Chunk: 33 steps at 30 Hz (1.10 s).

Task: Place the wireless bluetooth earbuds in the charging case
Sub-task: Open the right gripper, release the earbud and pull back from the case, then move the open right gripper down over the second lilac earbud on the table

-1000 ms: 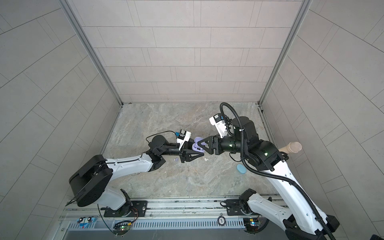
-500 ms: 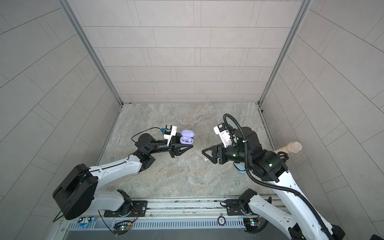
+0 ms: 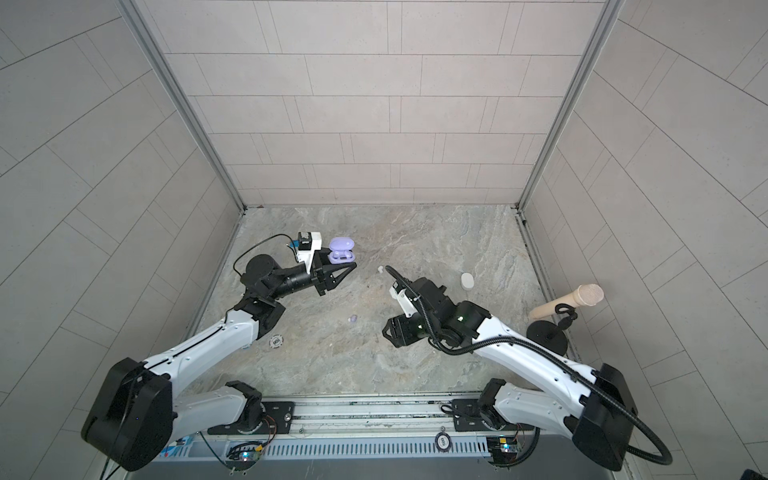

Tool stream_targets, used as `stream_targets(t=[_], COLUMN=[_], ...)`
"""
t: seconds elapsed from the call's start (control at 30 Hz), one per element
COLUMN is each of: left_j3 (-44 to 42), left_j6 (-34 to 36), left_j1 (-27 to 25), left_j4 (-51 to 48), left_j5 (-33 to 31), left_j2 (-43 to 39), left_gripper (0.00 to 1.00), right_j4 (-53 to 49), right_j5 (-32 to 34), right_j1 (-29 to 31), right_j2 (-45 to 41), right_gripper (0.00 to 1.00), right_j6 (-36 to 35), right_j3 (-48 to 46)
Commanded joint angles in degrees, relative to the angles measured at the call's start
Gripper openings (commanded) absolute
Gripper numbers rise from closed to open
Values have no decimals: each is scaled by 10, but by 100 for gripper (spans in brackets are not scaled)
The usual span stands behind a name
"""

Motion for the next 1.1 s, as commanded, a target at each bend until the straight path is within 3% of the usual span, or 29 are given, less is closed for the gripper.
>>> stream_targets(t=[0.0,0.27,0.53,0.83,1.07], left_j3=[24,50,67,83,82], left_j6=[6,-2,-22,-24,-25], left_j1=[21,73,109,121,123], left_j4=[-8,-15,0,-8,-10], left_j5=[1,20,33,45,46], left_j2=[1,19,38,46,44], left_gripper=[8,8,8,8,8], right_j4=[61,68,33,-53,-114], right_j5=[56,131,152,220,301], right_j1=[28,71,94,102,98], right_j2=[61,248,412,516,557], right_gripper=[66,67,67,69,69], right_j6=[-12,-57,-85,-96,-61], right_j3=[14,112,241,361,406])
